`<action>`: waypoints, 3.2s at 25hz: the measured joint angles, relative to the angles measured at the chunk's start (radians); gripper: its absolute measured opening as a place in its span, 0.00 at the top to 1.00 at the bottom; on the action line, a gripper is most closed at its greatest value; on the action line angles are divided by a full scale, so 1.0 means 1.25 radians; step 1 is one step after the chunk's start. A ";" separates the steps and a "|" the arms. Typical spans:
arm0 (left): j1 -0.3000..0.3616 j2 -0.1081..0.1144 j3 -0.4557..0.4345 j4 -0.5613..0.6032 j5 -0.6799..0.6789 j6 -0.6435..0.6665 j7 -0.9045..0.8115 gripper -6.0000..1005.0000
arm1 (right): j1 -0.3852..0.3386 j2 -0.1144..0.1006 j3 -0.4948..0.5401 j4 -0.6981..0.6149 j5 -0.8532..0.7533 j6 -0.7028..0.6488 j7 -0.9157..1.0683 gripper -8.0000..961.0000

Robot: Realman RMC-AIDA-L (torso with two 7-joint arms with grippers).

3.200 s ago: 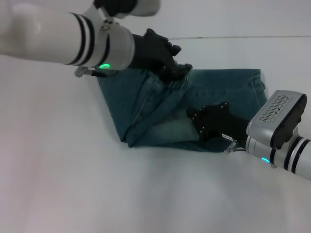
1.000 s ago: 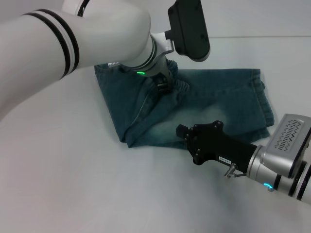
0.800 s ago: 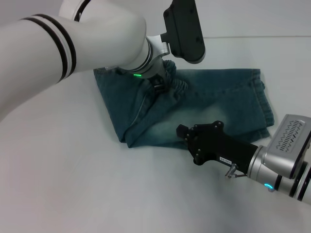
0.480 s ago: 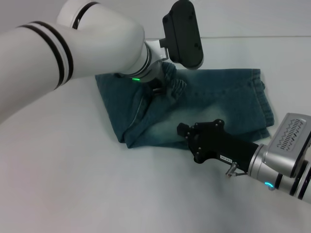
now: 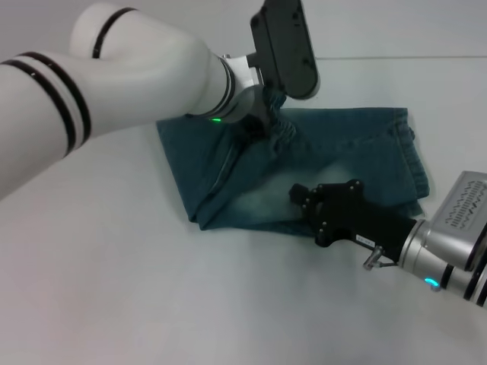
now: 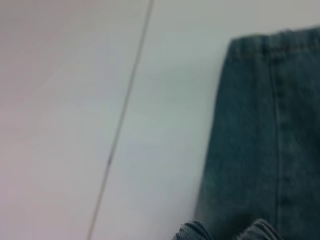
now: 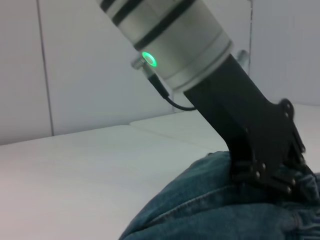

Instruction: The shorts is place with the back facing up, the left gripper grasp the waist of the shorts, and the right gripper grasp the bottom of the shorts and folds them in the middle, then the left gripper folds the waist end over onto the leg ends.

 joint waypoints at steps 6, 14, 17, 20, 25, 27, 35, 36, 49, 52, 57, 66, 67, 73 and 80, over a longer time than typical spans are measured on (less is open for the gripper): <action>0.079 0.002 -0.038 0.127 0.002 -0.001 0.006 0.86 | -0.017 0.000 0.004 -0.037 0.001 -0.004 0.003 0.99; 0.164 0.002 -0.094 0.243 0.022 0.009 0.008 0.86 | -0.007 0.000 0.062 -0.061 0.003 0.016 -0.003 0.99; 0.210 0.002 -0.103 0.326 0.020 0.020 0.009 0.86 | 0.017 0.000 0.079 -0.061 0.003 0.058 -0.002 0.99; 0.240 0.000 -0.108 0.397 0.016 0.048 0.009 0.86 | 0.048 0.004 0.079 -0.059 0.002 0.105 -0.004 0.99; 0.272 -0.002 -0.093 0.480 -0.005 0.074 0.002 0.87 | 0.105 0.007 0.075 -0.033 -0.004 0.161 -0.018 0.99; 0.274 -0.002 -0.090 0.503 -0.027 0.087 0.002 0.87 | 0.127 0.008 0.069 -0.018 -0.005 0.176 -0.019 0.99; 0.261 -0.002 -0.028 0.550 -0.060 0.099 -0.033 0.87 | 0.191 0.010 0.049 0.035 -0.007 0.239 -0.019 0.99; 0.259 -0.002 -0.017 0.554 -0.060 0.100 -0.041 0.87 | 0.195 0.011 0.048 0.038 -0.007 0.241 -0.019 0.99; 0.234 -0.002 0.021 0.510 -0.063 0.094 -0.053 0.86 | -0.044 -0.006 -0.035 -0.215 -0.096 -0.031 0.189 0.99; 0.220 -0.002 0.045 0.494 -0.063 0.076 -0.073 0.85 | -0.126 -0.008 -0.054 -0.294 -0.101 -0.116 0.234 0.99; 0.195 -0.002 0.082 0.461 -0.067 0.026 -0.123 0.84 | -0.172 -0.009 -0.070 -0.319 -0.101 -0.151 0.258 0.99; 0.198 -0.002 0.176 0.399 -0.126 -0.067 -0.155 0.82 | -0.148 -0.006 -0.138 -0.309 -0.101 -0.118 0.293 0.99; 0.198 -0.002 0.176 0.400 -0.129 -0.060 -0.155 0.82 | -0.146 -0.006 -0.141 -0.310 -0.101 -0.117 0.295 0.99; 0.214 -0.002 0.169 0.427 -0.133 -0.006 -0.155 0.59 | -0.140 -0.009 -0.143 -0.319 -0.101 -0.115 0.305 0.98; 0.383 -0.002 0.138 0.567 -0.145 0.017 -0.100 0.37 | -0.144 -0.012 -0.147 -0.342 -0.100 -0.129 0.334 0.98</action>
